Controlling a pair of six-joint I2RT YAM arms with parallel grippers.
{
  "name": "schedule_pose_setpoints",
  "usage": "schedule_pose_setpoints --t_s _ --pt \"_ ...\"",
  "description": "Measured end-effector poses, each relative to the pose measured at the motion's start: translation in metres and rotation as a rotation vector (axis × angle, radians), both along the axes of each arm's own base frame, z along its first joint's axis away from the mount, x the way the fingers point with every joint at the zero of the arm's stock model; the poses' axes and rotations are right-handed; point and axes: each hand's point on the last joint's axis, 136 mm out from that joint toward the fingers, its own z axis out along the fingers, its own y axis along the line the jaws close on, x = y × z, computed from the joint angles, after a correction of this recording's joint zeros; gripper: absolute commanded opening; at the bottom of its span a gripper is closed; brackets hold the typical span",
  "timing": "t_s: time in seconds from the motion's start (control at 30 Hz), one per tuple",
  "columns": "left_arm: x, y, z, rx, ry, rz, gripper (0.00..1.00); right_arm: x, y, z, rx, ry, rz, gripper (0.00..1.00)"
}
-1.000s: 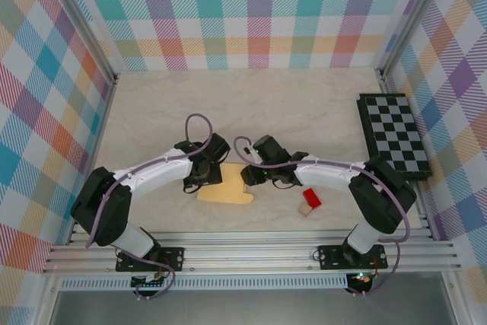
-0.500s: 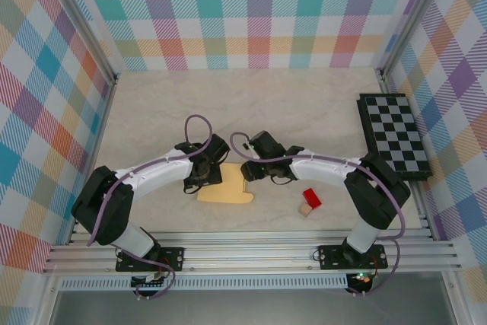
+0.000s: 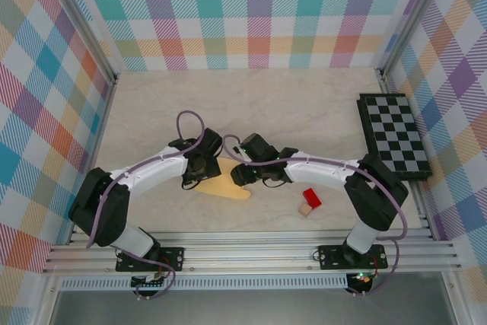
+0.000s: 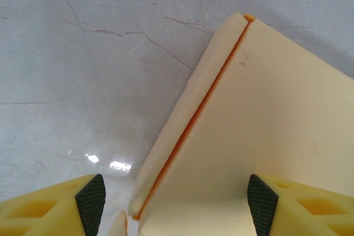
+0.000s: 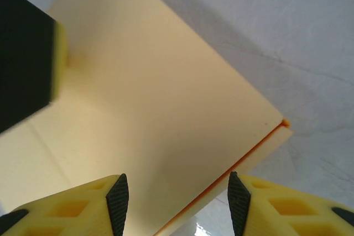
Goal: Fold the paper box
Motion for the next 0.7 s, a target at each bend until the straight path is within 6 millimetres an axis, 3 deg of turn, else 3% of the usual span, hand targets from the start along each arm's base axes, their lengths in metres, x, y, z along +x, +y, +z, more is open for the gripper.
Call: schedule_pose_setpoints --t_s 0.23,0.47,0.7 --pt "-0.007 0.008 0.025 -0.030 -0.062 -0.028 0.69 0.002 -0.004 -0.017 -0.042 0.014 -0.019 0.53" --pt "-0.035 0.024 -0.017 0.031 0.052 -0.045 0.63 0.004 -0.006 -0.017 -0.052 0.001 -0.028 0.53" --pt "-0.028 0.020 -0.019 0.003 0.020 -0.043 0.61 0.009 -0.004 -0.017 -0.068 -0.014 -0.015 0.54"
